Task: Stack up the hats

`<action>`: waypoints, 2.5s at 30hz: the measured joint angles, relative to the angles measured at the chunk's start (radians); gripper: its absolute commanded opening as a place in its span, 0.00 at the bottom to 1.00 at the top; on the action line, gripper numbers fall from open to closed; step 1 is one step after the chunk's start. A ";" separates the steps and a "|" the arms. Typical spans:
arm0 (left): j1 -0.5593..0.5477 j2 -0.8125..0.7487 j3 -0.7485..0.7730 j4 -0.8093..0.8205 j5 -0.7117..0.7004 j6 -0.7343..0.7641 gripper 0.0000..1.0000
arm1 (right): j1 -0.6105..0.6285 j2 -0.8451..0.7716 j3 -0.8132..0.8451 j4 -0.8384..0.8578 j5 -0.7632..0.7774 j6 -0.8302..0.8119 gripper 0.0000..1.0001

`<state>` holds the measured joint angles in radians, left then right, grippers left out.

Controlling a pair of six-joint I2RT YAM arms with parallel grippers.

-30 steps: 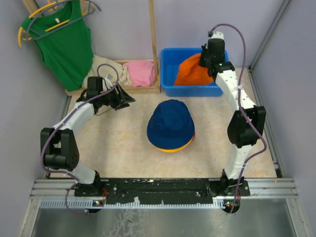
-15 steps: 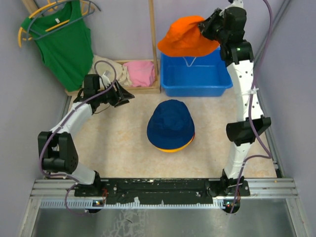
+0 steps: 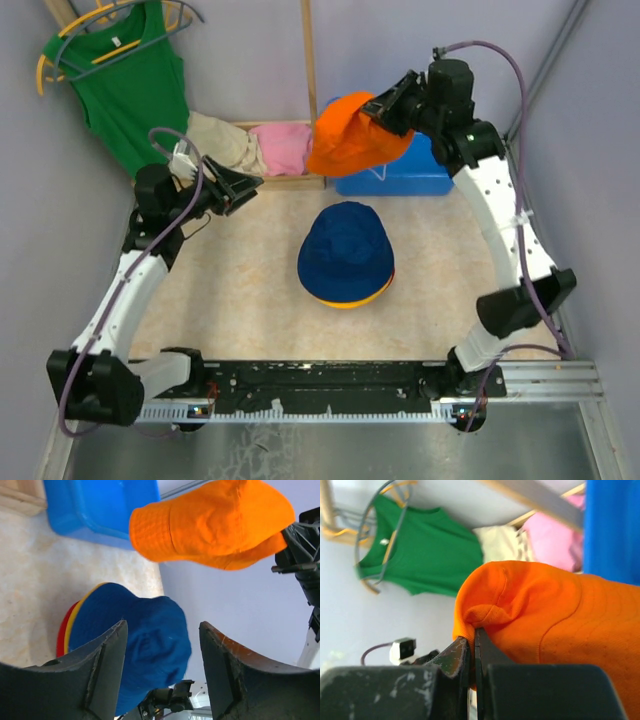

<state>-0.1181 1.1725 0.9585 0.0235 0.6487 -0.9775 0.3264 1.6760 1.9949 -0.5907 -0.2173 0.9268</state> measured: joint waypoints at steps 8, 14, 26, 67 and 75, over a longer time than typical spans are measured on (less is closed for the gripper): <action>-0.219 -0.159 0.012 -0.060 -0.173 -0.018 0.66 | 0.097 -0.341 -0.197 0.072 0.013 0.163 0.00; -0.488 -0.211 -0.011 -0.101 -0.418 -0.034 0.68 | 0.097 -0.443 -0.285 0.139 0.008 0.244 0.00; -0.768 -0.215 -0.074 -0.029 -0.725 -0.073 0.67 | 0.097 -0.493 -0.367 0.145 0.011 0.290 0.00; -0.796 -0.138 -0.191 0.476 -0.924 0.070 0.71 | 0.097 -0.525 -0.425 0.263 -0.025 0.439 0.00; -0.796 -0.129 -0.194 0.514 -0.925 0.071 0.74 | 0.097 -0.503 -0.425 0.278 -0.046 0.465 0.00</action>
<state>-0.9138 1.0431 0.7643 0.5373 -0.2768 -0.9066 0.4236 1.1732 1.5703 -0.3130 -0.2630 1.3914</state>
